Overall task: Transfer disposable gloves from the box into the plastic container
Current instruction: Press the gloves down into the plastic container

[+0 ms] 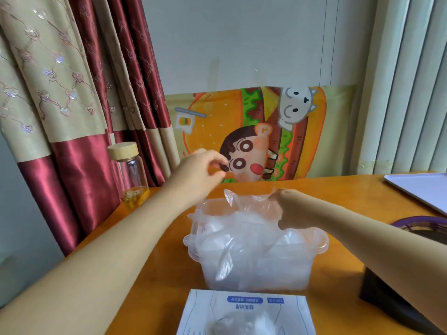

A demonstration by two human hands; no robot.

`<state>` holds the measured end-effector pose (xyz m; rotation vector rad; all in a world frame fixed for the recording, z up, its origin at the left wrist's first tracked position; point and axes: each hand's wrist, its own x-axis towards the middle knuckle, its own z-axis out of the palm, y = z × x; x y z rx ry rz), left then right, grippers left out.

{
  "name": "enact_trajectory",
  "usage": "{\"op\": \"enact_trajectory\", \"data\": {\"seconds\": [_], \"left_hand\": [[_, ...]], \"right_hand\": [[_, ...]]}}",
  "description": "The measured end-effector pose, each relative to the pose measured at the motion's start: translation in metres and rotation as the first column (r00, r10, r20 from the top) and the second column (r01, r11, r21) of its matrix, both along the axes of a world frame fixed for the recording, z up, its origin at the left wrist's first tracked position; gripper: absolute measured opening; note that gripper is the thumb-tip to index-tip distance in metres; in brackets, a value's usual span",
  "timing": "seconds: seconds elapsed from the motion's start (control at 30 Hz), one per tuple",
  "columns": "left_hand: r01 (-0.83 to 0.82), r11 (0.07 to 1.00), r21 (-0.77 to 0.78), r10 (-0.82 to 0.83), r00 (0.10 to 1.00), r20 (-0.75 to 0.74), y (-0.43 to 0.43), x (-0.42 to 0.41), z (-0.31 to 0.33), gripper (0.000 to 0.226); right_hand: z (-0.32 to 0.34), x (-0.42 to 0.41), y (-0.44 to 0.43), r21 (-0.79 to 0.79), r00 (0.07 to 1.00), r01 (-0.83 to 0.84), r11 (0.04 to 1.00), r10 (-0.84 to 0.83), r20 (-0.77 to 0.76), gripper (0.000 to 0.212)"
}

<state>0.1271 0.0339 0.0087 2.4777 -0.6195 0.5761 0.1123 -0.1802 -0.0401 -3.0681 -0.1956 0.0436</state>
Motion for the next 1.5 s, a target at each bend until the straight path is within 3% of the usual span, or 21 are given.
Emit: {"op": "enact_trajectory", "data": {"seconds": [0.07, 0.13, 0.2, 0.27, 0.4, 0.5, 0.57, 0.63, 0.7, 0.83, 0.93, 0.97, 1.0, 1.07, 1.17, 1.37, 1.5], "left_hand": [[0.209, 0.938, 0.277, -0.133, 0.954, -0.269, -0.030, -0.014, -0.002, 0.033], [0.309, 0.735, 0.604, 0.036, 0.871, -0.490, -0.048, -0.014, -0.015, 0.049], [0.324, 0.544, 0.774, 0.211, 0.840, -0.500, -0.056, -0.004, -0.030, 0.056], [0.322, 0.471, 0.821, 0.272, 0.832, -0.483, -0.057, 0.004, -0.043, 0.054], [0.373, 0.490, 0.788, 0.285, 0.786, -0.549, -0.058, 0.014, -0.059, 0.054], [0.364, 0.540, 0.759, 0.300, 0.759, -0.578, -0.055, 0.024, -0.068, 0.060], [0.358, 0.553, 0.752, 0.290, 0.764, -0.577, -0.055, 0.029, -0.074, 0.063], [0.354, 0.562, 0.748, 0.261, 0.782, -0.566, -0.056, 0.029, -0.080, 0.066], [0.350, 0.581, 0.735, 0.235, 0.793, -0.563, -0.054, 0.027, -0.080, 0.061], [0.326, 0.576, 0.750, 0.207, 0.829, -0.520, -0.041, 0.023, -0.047, 0.061], [0.260, 0.682, 0.683, 0.062, 0.910, -0.409, -0.049, 0.017, -0.022, 0.045], [0.291, 0.680, 0.673, 0.022, 0.910, -0.415, -0.056, 0.014, -0.024, 0.043], [0.335, 0.637, 0.694, 0.022, 0.892, -0.451, -0.062, 0.012, -0.031, 0.043], [0.412, 0.470, 0.780, 0.173, 0.824, -0.540, -0.069, 0.016, -0.056, 0.040], [0.436, 0.288, 0.853, 0.383, 0.764, -0.520, -0.063, 0.028, -0.081, 0.033], [0.385, 0.245, 0.890, 0.346, 0.823, -0.451, -0.065, 0.021, -0.079, 0.041], [0.417, 0.362, 0.834, 0.345, 0.771, -0.535, -0.055, 0.015, -0.069, 0.041]], "right_hand": [[-0.005, 0.002, 0.004, -0.091, 0.999, 0.008, 0.996, -0.011, -0.033, 0.051], [-0.009, 0.002, 0.008, -0.229, 0.997, -0.001, 0.973, -0.016, -0.070, 0.041], [-0.011, 0.002, 0.011, -0.372, 0.991, -0.028, 0.928, -0.023, -0.132, 0.044], [-0.010, 0.000, 0.013, -0.483, 0.982, -0.055, 0.874, -0.040, -0.185, 0.050], [-0.002, -0.002, 0.011, -0.629, 0.990, -0.129, 0.767, 0.140, -0.033, 0.057], [0.000, 0.006, 0.017, -0.507, 0.945, -0.245, 0.827, 0.321, 0.068, 0.050], [-0.009, 0.013, 0.022, -0.295, 0.946, -0.322, 0.899, 0.316, -0.071, 0.054], [-0.025, 0.022, 0.022, -0.188, 0.934, -0.304, 0.934, 0.253, -0.253, 0.065], [-0.040, 0.032, 0.018, -0.168, 0.928, -0.233, 0.958, 0.168, -0.332, 0.073], [-0.050, 0.043, 0.016, -0.176, 0.939, -0.173, 0.969, 0.108, -0.327, 0.074], [-0.053, 0.045, 0.018, -0.206, 0.930, -0.200, 0.958, 0.120, -0.347, 0.072], [-0.054, 0.046, 0.019, -0.214, 0.930, -0.195, 0.957, 0.111, -0.351, 0.072], [-0.055, 0.046, 0.019, -0.219, 0.932, -0.188, 0.957, 0.104, -0.348, 0.072], [-0.057, 0.046, 0.019, -0.240, 0.935, -0.179, 0.954, 0.090, -0.342, 0.072], [-0.058, 0.046, 0.018, -0.259, 0.932, -0.156, 0.953, 0.055, -0.358, 0.071], [-0.059, 0.044, 0.017, -0.241, 0.899, -0.118, 0.963, 0.001, -0.437, 0.059], [-0.055, 0.034, 0.014, -0.260, 0.877, -0.183, 0.948, 0.038, -0.479, 0.058]]}}
